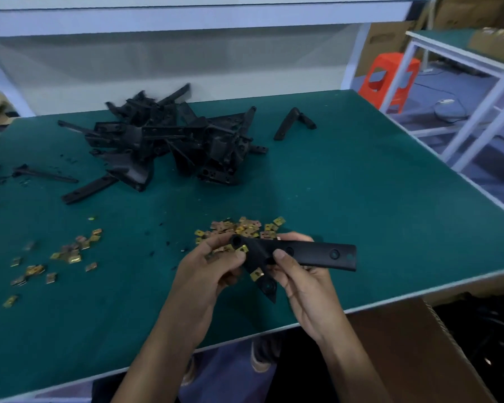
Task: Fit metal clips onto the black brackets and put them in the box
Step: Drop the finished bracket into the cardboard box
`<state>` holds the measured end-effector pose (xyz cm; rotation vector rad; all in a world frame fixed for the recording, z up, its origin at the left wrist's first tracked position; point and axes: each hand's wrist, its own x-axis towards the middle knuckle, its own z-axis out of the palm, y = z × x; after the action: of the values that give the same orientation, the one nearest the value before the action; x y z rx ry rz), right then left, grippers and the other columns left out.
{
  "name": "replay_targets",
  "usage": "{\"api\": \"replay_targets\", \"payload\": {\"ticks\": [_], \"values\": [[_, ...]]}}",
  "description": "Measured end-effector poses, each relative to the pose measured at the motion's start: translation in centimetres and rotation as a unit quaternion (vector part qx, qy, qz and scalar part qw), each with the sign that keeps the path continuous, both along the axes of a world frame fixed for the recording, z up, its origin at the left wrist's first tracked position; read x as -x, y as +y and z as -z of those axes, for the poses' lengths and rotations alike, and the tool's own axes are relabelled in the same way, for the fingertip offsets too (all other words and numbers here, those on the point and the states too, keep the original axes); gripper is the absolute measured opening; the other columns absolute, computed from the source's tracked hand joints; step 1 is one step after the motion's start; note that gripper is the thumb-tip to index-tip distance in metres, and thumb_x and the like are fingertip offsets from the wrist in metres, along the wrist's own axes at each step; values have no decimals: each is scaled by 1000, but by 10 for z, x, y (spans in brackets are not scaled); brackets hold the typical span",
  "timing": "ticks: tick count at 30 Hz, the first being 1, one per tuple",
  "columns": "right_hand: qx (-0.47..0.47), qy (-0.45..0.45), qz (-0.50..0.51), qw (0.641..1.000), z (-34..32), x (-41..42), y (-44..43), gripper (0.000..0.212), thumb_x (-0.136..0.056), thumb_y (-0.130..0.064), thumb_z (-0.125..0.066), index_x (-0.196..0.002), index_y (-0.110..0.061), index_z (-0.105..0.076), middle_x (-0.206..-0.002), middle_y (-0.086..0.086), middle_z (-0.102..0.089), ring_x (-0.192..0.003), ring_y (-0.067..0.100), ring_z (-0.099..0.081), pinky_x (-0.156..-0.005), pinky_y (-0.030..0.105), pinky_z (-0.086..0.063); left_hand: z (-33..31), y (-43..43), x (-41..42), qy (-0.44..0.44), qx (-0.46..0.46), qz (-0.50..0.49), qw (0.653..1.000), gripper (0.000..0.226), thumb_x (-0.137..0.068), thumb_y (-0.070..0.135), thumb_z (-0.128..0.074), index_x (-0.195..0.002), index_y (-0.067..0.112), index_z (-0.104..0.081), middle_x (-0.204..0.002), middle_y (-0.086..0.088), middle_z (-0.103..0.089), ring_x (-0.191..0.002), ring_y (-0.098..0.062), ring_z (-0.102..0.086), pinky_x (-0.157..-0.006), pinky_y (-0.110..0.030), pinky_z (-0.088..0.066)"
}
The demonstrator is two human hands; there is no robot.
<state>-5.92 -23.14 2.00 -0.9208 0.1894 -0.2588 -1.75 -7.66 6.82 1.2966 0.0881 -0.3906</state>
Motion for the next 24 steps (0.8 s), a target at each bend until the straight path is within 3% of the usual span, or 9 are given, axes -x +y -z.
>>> {"api": "replay_targets", "payload": {"ticks": [5, 8, 10, 12, 13, 15, 17, 20, 24], "values": [[-45, 50, 58, 996, -5, 41, -17, 35, -85, -12, -70, -119, -8, -68, -95, 13, -74, -73, 19, -72, -67, 26, -59, 4, -14, 6, -48, -75, 90, 992, 45, -58, 37, -81, -102, 28, -76, -93, -3, -78, -80, -14, -71, -73, -27, -55], [-89, 82, 124, 985, -5, 86, -44, 25, -81, -13, -74, -105, -10, -79, -83, 15, -71, -68, 19, -71, -64, 27, -59, 5, -28, 16, -71, -141, 209, 965, 40, -64, 48, -75, -102, 37, -74, -93, -5, -79, -78, -14, -74, -69, -24, -58], [-133, 98, 188, 968, -6, 122, -72, 30, -80, -16, -76, -110, -10, -78, -86, 15, -69, -72, 21, -69, -65, 30, -57, 9, -38, 19, -77, -161, 256, 950, 32, -71, 46, -70, -103, 42, -73, -96, -3, -79, -79, -14, -74, -76, -35, -55], [-201, 90, 265, 939, -12, 154, -102, 39, -88, -20, -71, -124, -6, -71, -102, 13, -72, -88, 25, -71, -70, 32, -55, 13, -46, 21, -71, -164, 263, 948, 23, -79, 38, -66, -99, 43, -74, -96, -2, -79, -80, -19, -73, -77, -40, -52], [-231, 72, 313, 918, -16, 169, -116, 37, -91, -21, -67, -123, -3, -71, -109, 13, -74, -94, 25, -73, -73, 31, -56, 17, -49, 21, -76, -172, 258, 948, 20, -84, 33, -64, -96, 44, -75, -95, -2, -79, -80, -22, -71, -76, -41, -52], [-273, 48, 422, 863, -19, 192, -142, 29, -95, -23, -63, -117, -5, -72, -110, 12, -76, -84, 19, -76, -69, 25, -60, 22, -53, 20, -89, -185, 262, 943, 29, -94, 21, -59, -92, 46, -75, -92, 0, -79, -83, -27, -68, -72, -39, -55], [-282, 63, 487, 824, -14, 205, -159, 35, -96, -29, -66, -125, -8, -64, -118, 14, -73, -86, 18, -73, -70, 25, -62, 23, -53, 19, -93, -199, 259, 941, 38, -98, 14, -55, -91, 46, -75, -90, 2, -79, -84, -28, -66, -68, -33, -59], [-267, 103, 489, 824, 1, 202, -166, 53, -100, -40, -61, -139, -5, -51, -121, 11, -71, -107, 23, -69, -81, 30, -58, 21, -45, 19, -88, -213, 231, 945, 31, -98, 12, -56, -91, 35, -76, -87, 3, -78, -87, -31, -67, -76, -38, -54], [-201, 108, 445, 866, -5, 170, -167, 49, -102, -47, -54, -138, -13, -54, -118, 5, -73, -109, 20, -68, -86, 32, -54, 17, -30, 26, -95, -252, 105, 957, 18, -95, 14, -64, -89, 27, -75, -82, 7, -77, -86, -23, -69, -71, -35, -52]]}}
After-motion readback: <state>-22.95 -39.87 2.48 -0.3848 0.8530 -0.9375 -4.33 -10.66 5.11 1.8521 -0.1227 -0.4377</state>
